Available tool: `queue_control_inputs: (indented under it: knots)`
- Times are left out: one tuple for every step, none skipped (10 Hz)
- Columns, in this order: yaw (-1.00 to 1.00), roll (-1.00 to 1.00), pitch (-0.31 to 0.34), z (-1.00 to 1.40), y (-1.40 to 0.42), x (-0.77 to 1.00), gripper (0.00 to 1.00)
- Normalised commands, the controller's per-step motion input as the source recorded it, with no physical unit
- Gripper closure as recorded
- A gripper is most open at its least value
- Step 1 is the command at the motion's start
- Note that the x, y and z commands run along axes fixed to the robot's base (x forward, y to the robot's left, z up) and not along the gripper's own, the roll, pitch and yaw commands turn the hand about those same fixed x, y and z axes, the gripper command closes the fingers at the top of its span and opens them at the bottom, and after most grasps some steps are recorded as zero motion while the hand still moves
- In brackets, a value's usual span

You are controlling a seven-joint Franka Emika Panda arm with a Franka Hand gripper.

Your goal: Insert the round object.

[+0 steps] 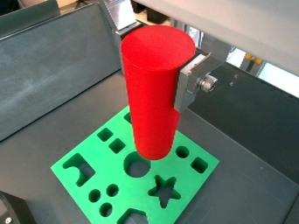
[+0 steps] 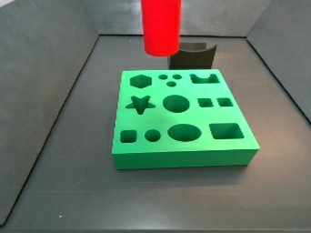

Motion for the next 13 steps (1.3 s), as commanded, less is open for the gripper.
queue_control_inputs:
  knots:
    - [0.00, 0.05, -0.001, -0.05, 0.00, -0.06, 1.00]
    - [0.00, 0.00, 0.000, -0.11, 0.00, 0.00, 1.00]
    - [0.00, 0.13, -0.064, -1.00, 0.00, -0.20, 1.00]
    - [0.00, 0.04, 0.000, -1.00, 0.00, 0.02, 1.00]
    - [-0.01, 0.09, 0.159, -0.86, 0.00, 0.45, 1.00]
    - [-0.07, 0.11, 0.183, -0.81, 0.00, 0.61, 1.00]
    - [0.00, 0.13, 0.203, -0.74, 0.00, 0.61, 1.00]
    - [0.00, 0.15, 0.196, -0.73, 0.00, 0.43, 1.00]
    - [0.00, 0.20, 0.156, -0.67, 0.00, 0.28, 1.00]
    - [0.00, 0.26, 0.097, -0.50, 0.00, 0.20, 1.00]
    - [0.00, 0.21, 0.064, -0.41, 0.00, 0.16, 1.00]
    - [0.00, 0.13, 0.029, -0.35, 0.00, 0.13, 1.00]
    - [-0.04, 0.02, 0.000, -0.27, 0.00, 0.18, 1.00]
